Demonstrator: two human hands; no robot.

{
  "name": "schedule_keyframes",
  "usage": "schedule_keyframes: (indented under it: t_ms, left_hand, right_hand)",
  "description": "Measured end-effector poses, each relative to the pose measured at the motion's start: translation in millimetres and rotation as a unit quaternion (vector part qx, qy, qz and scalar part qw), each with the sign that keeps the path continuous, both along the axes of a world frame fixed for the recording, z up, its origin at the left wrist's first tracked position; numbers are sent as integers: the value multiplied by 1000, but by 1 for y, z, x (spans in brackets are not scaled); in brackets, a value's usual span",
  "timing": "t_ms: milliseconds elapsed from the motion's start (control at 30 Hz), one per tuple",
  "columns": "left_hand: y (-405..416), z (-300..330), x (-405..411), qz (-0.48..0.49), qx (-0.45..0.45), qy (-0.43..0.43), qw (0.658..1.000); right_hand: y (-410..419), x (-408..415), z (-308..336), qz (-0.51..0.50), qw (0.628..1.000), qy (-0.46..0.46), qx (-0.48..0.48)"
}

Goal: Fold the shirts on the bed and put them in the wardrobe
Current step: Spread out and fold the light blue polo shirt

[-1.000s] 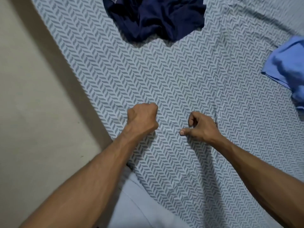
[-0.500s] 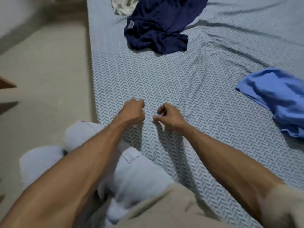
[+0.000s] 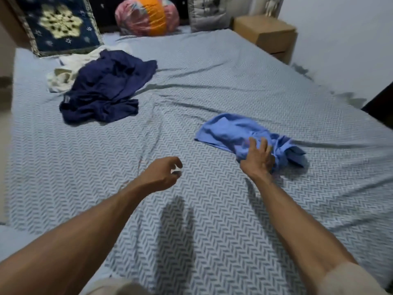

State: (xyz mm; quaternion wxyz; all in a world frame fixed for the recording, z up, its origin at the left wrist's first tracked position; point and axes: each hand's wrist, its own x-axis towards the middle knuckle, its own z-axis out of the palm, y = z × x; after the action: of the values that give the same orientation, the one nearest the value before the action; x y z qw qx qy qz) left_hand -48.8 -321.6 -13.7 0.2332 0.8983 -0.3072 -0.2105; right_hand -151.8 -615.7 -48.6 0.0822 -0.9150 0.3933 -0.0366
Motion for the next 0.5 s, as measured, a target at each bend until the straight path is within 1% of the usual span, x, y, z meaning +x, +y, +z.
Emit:
schedule_keyframes:
  t_ms: [67, 133, 167, 200, 233, 267, 333, 400, 433, 467, 500]
  left_hand:
    - [-7, 0, -5, -18, -4, 0, 1000]
    - [-6, 1, -4, -20, -8, 1, 1000]
    - [-4, 0, -2, -20, -10, 10, 1000]
    - [-1, 5, -2, -18, -11, 11, 1000]
    - [3, 6, 3, -13, -18, 17, 1000]
    - [7, 7, 4, -9, -23, 19, 1000]
    - [19, 12, 11, 2, -49, 50, 998]
    - [31, 25, 13, 13, -91, 58, 994]
    - [35, 26, 15, 34, -130, 66, 989]
    - [44, 36, 15, 69, -183, 84, 977]
    - [56, 32, 24, 106, -225, 87, 965]
  right_hand:
    - [-14, -5, 0, -39, 994, 105, 9]
    - [-14, -7, -2, -63, 989, 135, 8]
    - [-8, -5, -2, -58, 992, 115, 9]
    - [1, -1, -1, -47, 996, 66, 25]
    - [15, 8, 6, -25, 997, 10, 65]
    - [31, 16, 16, -2, 990, -53, 128]
    - [77, 41, 44, 48, 956, -139, 256]
    - [129, 66, 78, 115, 918, -180, 334]
    - [152, 77, 93, 141, 898, -196, 368]
    - [177, 91, 110, 169, 877, -210, 398]
    - [198, 101, 126, 200, 849, -224, 435]
